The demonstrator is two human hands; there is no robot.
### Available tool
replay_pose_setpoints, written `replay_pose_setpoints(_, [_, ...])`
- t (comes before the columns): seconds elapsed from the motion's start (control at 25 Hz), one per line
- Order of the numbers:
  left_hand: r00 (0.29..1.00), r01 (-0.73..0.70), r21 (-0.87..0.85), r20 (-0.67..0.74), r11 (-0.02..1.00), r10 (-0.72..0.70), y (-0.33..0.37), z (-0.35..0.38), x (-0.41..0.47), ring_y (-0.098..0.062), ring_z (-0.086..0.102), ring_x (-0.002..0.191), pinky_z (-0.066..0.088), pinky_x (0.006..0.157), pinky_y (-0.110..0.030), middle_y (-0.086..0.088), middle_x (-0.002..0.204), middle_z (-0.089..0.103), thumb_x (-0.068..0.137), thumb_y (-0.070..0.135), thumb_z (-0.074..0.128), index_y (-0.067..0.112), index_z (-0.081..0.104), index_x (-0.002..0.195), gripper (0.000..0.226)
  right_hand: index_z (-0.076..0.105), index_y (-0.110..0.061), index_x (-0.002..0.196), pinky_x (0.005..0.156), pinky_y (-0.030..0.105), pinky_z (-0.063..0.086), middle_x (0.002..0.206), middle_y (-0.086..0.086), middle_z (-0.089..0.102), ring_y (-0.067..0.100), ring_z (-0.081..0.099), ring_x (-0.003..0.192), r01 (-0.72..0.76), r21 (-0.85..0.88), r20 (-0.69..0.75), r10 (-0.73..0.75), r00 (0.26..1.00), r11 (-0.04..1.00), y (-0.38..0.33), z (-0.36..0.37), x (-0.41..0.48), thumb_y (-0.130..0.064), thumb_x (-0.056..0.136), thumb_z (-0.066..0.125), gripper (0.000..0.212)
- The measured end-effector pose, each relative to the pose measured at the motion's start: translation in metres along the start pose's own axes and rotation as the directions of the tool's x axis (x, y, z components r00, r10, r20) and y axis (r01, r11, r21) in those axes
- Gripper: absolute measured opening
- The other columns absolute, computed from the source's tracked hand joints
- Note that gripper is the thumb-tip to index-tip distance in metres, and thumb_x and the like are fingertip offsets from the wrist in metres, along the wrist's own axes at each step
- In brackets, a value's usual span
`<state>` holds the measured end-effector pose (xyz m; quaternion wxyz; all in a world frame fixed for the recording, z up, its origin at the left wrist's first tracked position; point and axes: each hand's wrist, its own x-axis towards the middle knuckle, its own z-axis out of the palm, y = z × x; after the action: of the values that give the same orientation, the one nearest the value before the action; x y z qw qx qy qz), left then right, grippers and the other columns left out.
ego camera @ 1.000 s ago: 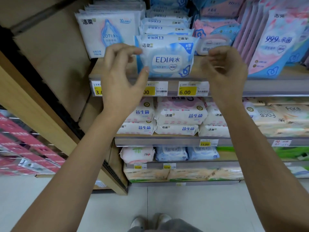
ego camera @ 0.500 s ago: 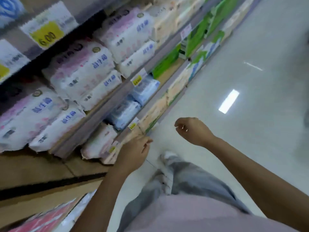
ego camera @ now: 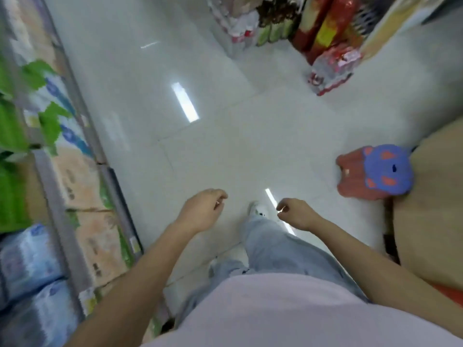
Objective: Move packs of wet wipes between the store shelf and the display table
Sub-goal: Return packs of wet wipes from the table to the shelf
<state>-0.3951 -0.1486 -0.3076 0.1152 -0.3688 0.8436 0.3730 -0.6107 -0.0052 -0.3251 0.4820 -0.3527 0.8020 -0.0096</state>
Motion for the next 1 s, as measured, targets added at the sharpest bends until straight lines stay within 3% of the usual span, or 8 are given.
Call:
replay_pose_setpoints(0.2, [0.969,-0.021,0.135,0.247,0.991,-0.013,0.046,-0.006,0.139,-0.021,0.062,0.104,0.049,0.090,-0.033,-0.003,0.111,0.065,0.092,0.019,0.051,0.017,0.061,0.117,0.027,0.059,-0.006,0.117,0.080,0.024,0.039,0.110,0.010,0.062,0.023,0.056,0.097,-0.240,0.237,0.024,0.241,0.970,0.941,0.088,-0.061,0.032,-0.013,0.089,0.052,0.030])
replay_pose_setpoints(0.4, [0.976,0.103,0.040,0.189,0.994,-0.109,0.088,-0.030,0.242,-0.022,0.063,0.094,0.049,0.086,-0.029,-0.007,0.104,0.068,0.092,0.012,0.052,0.012,0.063,0.112,0.023,0.060,-0.007,0.112,0.068,0.024,0.041,0.098,0.009,0.061,0.019,0.054,0.086,-0.238,0.407,-0.061,0.287,0.956,0.882,0.125,-0.175,0.087,-0.012,0.087,0.053,0.027])
replay_pose_setpoints(0.56, [0.968,0.135,-0.011,0.217,0.991,-0.130,0.124,-0.065,0.339,-0.018,0.060,0.094,0.044,0.085,-0.024,-0.005,0.103,0.065,0.091,0.011,0.054,0.010,0.064,0.110,0.021,0.061,-0.010,0.106,0.077,0.030,0.044,0.080,0.003,0.059,0.021,0.058,0.082,-0.225,0.555,-0.161,0.369,0.915,0.801,0.144,-0.273,0.142,-0.011,0.087,0.052,0.020])
replay_pose_setpoints(0.76, [0.940,-0.027,0.202,0.338,0.979,-0.044,0.190,-0.121,0.512,-0.021,0.059,0.092,0.046,0.085,-0.028,-0.010,0.110,0.067,0.093,0.012,0.050,0.011,0.063,0.113,0.024,0.061,-0.012,0.105,0.080,0.032,0.048,0.089,0.005,0.060,0.026,0.061,0.092,-0.243,0.727,-0.199,0.535,0.821,0.642,0.177,-0.358,0.198,-0.011,0.087,0.053,0.019])
replay_pose_setpoints(0.84, [0.912,-0.185,0.326,0.409,0.927,0.038,0.240,-0.143,0.580,-0.022,0.059,0.095,0.044,0.085,-0.028,-0.008,0.112,0.066,0.094,0.015,0.048,0.014,0.062,0.115,0.026,0.060,-0.013,0.103,0.074,0.028,0.046,0.090,0.006,0.061,0.026,0.062,0.090,-0.236,0.782,-0.193,0.585,0.788,0.577,0.188,-0.380,0.205,-0.010,0.088,0.052,0.017])
replay_pose_setpoints(1.0, [0.838,-0.440,0.434,0.514,0.786,0.186,0.369,-0.145,0.688,-0.024,0.059,0.105,0.043,0.086,-0.028,-0.005,0.114,0.065,0.094,0.018,0.048,0.016,0.062,0.116,0.026,0.062,-0.006,0.103,0.078,0.031,0.048,0.088,0.009,0.060,0.031,0.063,0.089,-0.247,0.893,-0.107,0.713,0.693,0.375,0.228,-0.401,0.207,-0.006,0.086,0.055,0.018])
